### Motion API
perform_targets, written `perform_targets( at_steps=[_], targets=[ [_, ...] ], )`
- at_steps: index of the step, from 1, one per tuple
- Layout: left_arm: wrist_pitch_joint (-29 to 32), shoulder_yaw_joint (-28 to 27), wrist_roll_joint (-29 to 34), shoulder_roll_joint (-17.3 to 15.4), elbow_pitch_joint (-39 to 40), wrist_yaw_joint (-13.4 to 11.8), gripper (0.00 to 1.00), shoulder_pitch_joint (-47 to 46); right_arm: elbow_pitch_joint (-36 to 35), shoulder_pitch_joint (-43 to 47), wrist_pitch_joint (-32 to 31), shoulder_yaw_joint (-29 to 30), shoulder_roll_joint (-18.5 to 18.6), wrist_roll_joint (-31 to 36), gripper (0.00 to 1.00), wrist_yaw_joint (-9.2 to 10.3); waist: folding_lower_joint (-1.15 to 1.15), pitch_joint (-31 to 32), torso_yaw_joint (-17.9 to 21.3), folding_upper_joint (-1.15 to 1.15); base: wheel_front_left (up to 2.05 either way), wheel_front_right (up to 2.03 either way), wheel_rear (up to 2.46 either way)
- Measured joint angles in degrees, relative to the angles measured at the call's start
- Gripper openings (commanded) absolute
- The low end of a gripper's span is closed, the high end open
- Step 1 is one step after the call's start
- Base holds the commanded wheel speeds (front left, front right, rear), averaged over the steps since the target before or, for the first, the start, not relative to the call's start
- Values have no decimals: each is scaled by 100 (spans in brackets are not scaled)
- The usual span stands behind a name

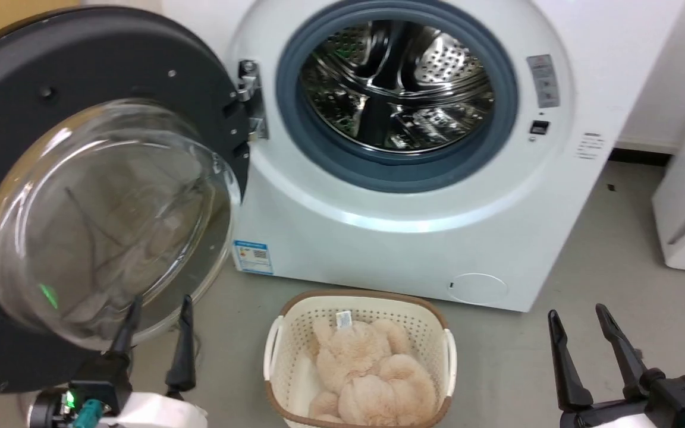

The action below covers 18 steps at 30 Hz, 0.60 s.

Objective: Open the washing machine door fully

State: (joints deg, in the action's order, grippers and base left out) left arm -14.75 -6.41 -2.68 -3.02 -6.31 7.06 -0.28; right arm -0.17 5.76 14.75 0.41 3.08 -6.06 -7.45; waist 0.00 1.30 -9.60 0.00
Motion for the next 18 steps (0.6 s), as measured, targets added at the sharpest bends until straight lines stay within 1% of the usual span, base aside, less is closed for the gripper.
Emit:
perform_targets(
  at_steps=[8,18],
  targets=[
    [0,114,-77,8,-194,-5,100,45,-20,80,0,24,-1,1,100,0,0,21,304,0,0,0,0],
    [0,174,-126,12,-292,-47,100,68,-20,81,0,74,-1,1,100,1,0,38,517,0,0,0,0]
  ],
)
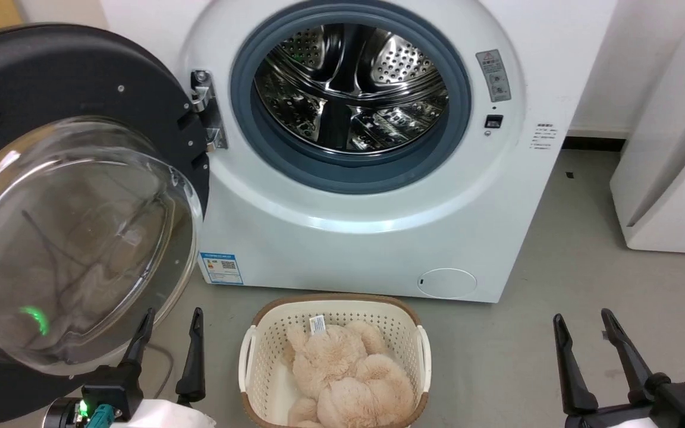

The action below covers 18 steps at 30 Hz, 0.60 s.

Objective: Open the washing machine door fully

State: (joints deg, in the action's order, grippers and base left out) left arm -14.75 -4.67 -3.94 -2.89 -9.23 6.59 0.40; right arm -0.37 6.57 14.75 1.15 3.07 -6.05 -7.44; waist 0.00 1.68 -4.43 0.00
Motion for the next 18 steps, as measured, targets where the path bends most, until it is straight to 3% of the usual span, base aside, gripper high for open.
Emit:
perform_targets(
  at_steps=[15,16,18],
  targets=[
    [3,124,-145,3,-19,-41,100,51,0,0,-2,66,1,1,100,0,0,-26,256,0,0,0,0],
    [10,127,-145,4,-23,-38,0,51,1,-1,-2,62,2,1,0,0,0,-27,258,0,0,0,0],
    [10,136,-145,7,-22,-38,0,51,1,-2,-2,60,2,1,0,0,0,-28,260,0,0,0,0]
  ],
)
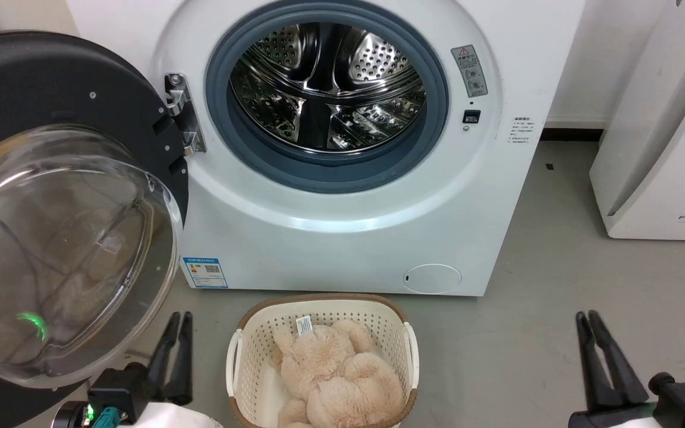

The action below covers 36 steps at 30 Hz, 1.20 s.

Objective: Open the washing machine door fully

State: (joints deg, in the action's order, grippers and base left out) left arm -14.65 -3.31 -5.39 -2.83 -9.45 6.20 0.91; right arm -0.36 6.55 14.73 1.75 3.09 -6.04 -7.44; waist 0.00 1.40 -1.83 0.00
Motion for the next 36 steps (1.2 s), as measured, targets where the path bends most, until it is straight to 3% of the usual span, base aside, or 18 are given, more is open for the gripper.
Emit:
perform_targets(
  at_steps=[36],
  targets=[
    [404,86,126,0,229,-152,0,-1,4,-101,-405,-34,0,129,0,0,0,-40,52,0,0,0,0]
  ],
)
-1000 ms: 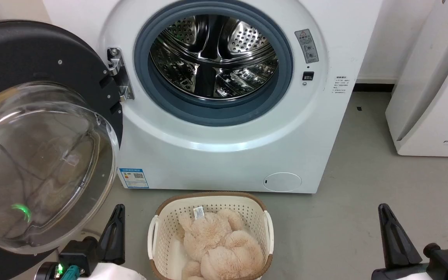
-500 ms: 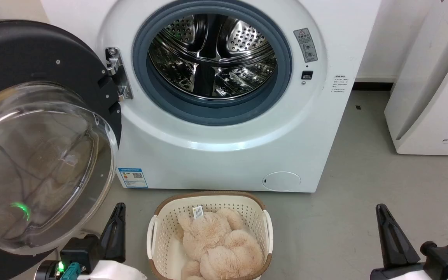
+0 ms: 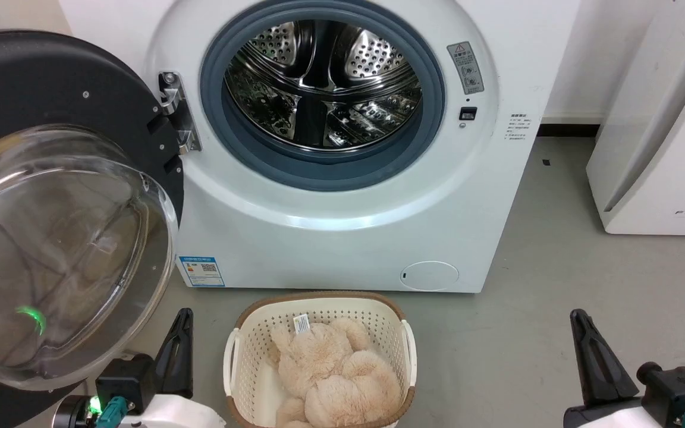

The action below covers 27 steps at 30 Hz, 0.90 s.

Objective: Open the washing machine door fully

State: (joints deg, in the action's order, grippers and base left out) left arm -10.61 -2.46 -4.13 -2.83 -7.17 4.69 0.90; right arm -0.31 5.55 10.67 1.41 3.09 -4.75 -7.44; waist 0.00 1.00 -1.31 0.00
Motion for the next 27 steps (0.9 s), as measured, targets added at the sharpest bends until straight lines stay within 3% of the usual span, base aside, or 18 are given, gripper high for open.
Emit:
perform_targets(
  at_steps=[27],
  targets=[
    [311,62,101,0,200,-124,0,-1,4,-132,-309,-38,0,126,0,0,0,-30,39,0,0,0,0]
  ],
)
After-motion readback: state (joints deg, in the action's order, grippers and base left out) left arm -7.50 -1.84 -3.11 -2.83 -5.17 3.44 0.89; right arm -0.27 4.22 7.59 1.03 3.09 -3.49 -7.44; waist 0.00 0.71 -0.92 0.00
